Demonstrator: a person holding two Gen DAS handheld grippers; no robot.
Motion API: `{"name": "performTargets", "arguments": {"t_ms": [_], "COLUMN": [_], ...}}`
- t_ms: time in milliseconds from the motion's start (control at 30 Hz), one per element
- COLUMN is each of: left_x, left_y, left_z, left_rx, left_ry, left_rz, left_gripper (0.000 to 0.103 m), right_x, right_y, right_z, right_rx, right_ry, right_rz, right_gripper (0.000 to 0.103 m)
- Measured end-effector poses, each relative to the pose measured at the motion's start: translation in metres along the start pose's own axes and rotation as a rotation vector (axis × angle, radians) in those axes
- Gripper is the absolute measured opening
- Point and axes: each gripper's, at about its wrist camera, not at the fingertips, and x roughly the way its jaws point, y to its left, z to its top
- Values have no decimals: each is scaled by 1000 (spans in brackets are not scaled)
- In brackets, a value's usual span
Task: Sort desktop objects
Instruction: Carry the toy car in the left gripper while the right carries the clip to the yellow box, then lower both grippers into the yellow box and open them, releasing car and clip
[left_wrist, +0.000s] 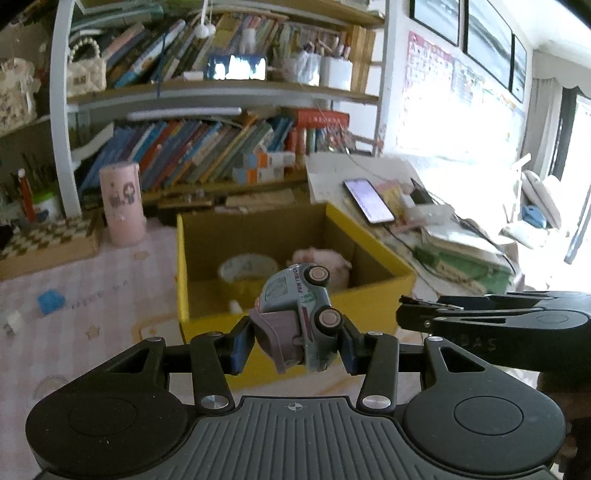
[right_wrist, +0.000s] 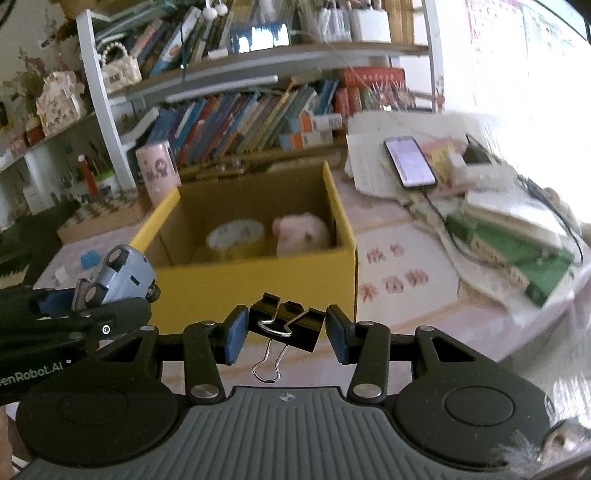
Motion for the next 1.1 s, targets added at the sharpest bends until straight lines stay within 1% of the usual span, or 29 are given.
{"name": "performTargets", "arguments": {"t_ms": [233, 467, 600, 767, 1000, 1100], "left_x": [18, 49, 68, 88, 114, 120], "left_y": [2, 6, 7, 9, 17, 22], "left_z": [23, 41, 45, 44, 37, 34], "left_rx": [6, 34, 52, 66, 74, 60], "left_ry": [-46, -48, -22, 18, 113, 143], "left_rz": [60, 120, 144, 158, 195, 195], "left_gripper": [46, 46, 46, 46, 46, 46], "right_x": [12, 35, 52, 73, 106, 120], "right_y": [-10, -13, -12, -12, -6, -3], "right_z": [35, 62, 73, 80, 83, 83], "right_rx": [-47, -98, -142, -195, -300, -335], "right_ry": [-57, -78, -70, -42, 25, 56], "right_rz": [35, 78, 100, 123, 165, 186], "right_gripper": [43, 43, 43, 43, 43, 43]}}
